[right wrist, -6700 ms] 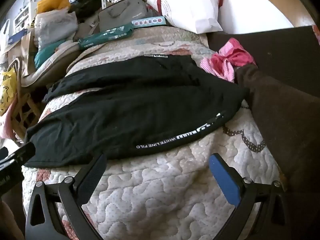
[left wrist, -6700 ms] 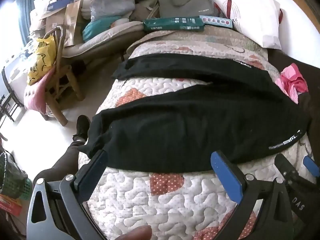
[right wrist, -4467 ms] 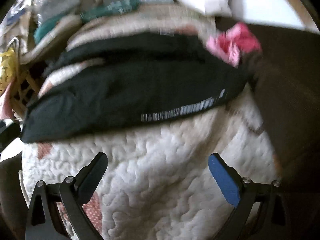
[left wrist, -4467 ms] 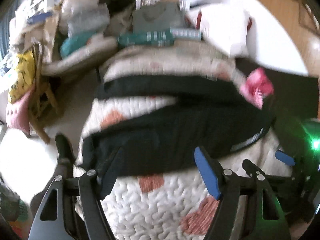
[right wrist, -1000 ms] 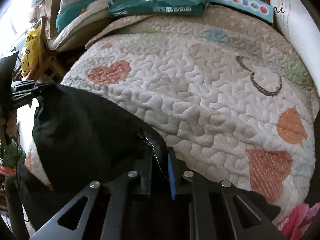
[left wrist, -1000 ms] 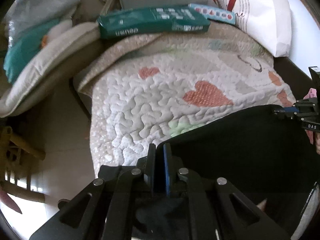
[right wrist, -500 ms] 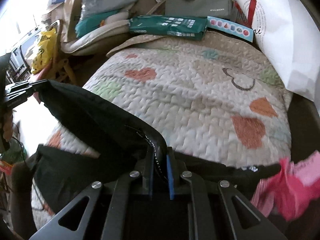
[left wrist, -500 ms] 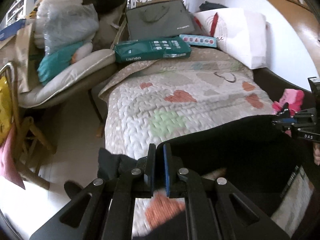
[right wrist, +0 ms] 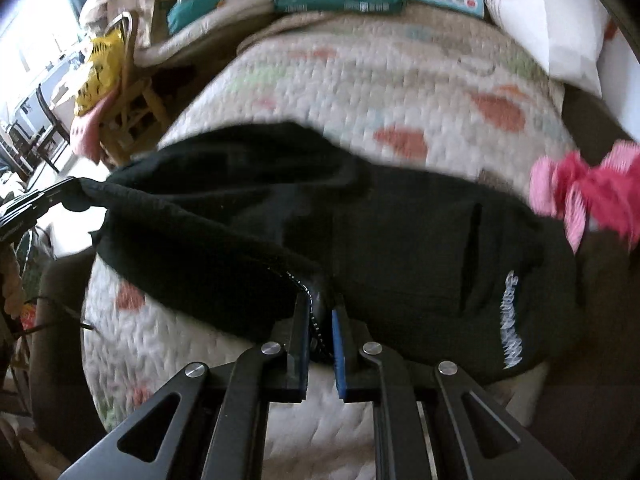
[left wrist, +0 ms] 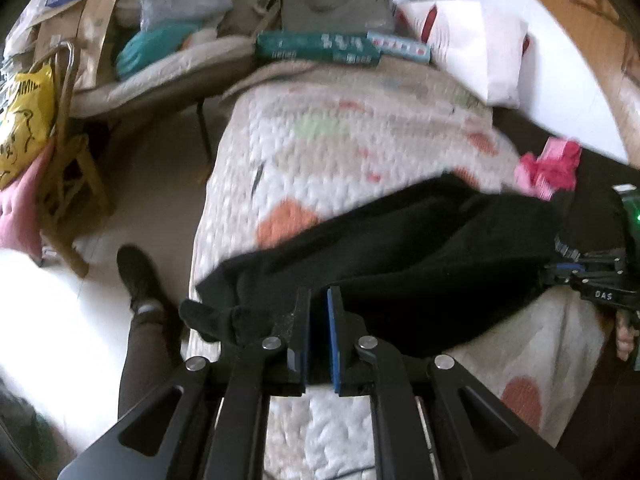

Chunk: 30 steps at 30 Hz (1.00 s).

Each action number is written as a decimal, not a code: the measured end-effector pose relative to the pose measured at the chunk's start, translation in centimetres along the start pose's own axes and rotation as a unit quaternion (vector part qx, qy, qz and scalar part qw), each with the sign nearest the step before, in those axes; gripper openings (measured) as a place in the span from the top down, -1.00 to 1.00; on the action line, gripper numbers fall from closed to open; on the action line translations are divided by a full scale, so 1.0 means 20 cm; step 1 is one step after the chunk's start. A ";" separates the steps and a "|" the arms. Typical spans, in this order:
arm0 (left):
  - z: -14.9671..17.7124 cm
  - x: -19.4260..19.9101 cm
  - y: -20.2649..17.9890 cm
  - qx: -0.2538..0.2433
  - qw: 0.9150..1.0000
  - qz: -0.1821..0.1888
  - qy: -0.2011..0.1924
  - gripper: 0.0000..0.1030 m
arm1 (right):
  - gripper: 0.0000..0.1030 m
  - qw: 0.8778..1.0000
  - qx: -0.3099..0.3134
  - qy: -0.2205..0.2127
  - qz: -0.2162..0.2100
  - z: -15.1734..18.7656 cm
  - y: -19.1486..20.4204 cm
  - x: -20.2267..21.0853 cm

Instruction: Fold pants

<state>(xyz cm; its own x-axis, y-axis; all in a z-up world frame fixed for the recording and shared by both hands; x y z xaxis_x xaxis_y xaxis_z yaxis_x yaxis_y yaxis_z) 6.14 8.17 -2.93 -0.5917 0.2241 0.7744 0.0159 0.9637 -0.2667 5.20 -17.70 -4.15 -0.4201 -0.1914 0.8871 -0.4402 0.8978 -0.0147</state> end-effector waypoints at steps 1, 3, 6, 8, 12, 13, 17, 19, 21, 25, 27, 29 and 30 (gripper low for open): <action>0.03 -0.01 0.00 -0.008 1.000 -0.018 0.007 0.79 | 0.72 1.000 -0.003 0.011 0.002 0.03 0.02 -0.03; 0.09 -0.01 -0.01 -0.029 0.998 -0.049 0.011 0.70 | 0.47 0.999 -0.009 0.034 0.004 0.08 0.03 -0.07; 0.15 0.05 -0.01 -0.058 0.996 -0.068 0.009 0.29 | 0.05 0.999 -0.013 0.047 0.017 0.12 0.04 -0.07; 0.17 0.14 0.00 -0.078 0.994 -0.073 0.003 0.27 | -0.15 0.999 -0.025 0.036 0.016 0.13 0.03 0.00; 0.13 0.27 0.05 -0.067 0.995 -0.067 -0.012 0.22 | -0.26 0.999 -0.033 0.005 0.040 0.11 -0.01 0.18; 0.08 0.28 0.07 -0.039 0.997 -0.057 -0.017 0.21 | -0.26 0.998 -0.033 -0.008 0.047 0.08 -0.03 0.23; -0.05 0.18 0.04 0.038 0.999 -0.025 -0.012 0.19 | -0.26 0.998 -0.046 -0.046 0.027 -0.08 -0.02 0.28; -0.09 0.08 -0.02 0.040 0.999 -0.028 -0.015 0.19 | -0.26 0.998 -0.051 -0.046 0.010 -0.15 0.03 0.21; -0.08 -0.05 -0.05 0.037 0.998 -0.047 -0.003 0.19 | -0.26 0.998 -0.047 -0.034 0.006 -0.19 0.10 0.09; 0.05 -0.25 -0.06 -0.008 0.993 -0.112 0.022 0.19 | -0.26 0.998 -0.032 0.012 0.045 -0.14 0.15 -0.13; 0.14 -0.30 -0.03 -0.020 0.991 -0.125 0.034 0.13 | -0.28 0.997 -0.042 0.037 0.047 -0.06 0.14 -0.18; 0.18 -0.27 0.00 -0.014 0.993 -0.116 0.010 0.04 | -0.43 0.997 -0.056 0.035 0.044 0.02 0.12 -0.18; 0.18 -0.27 0.02 -0.009 0.993 -0.120 0.010 -0.12 | -0.51 0.997 -0.061 0.028 0.046 0.03 0.11 -0.17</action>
<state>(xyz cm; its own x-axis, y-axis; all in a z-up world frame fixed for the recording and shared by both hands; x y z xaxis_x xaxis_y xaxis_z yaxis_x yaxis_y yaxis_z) 6.34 6.74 -9.22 -0.5636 -0.0100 0.8260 -0.1098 0.9920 -0.0629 5.14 -15.43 -7.43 -0.4073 -0.0873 0.9091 -0.3005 0.9528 -0.0432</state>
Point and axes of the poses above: each gripper's, at about its wrist camera, not at the fingertips, and x roughly against the way its jaws point, y to its left, z to its underside, the point moved 3 cm from there along -x, roughly the way its jaws point, and after that the axes turned 14 degrees about x, right-handed, at the moved point
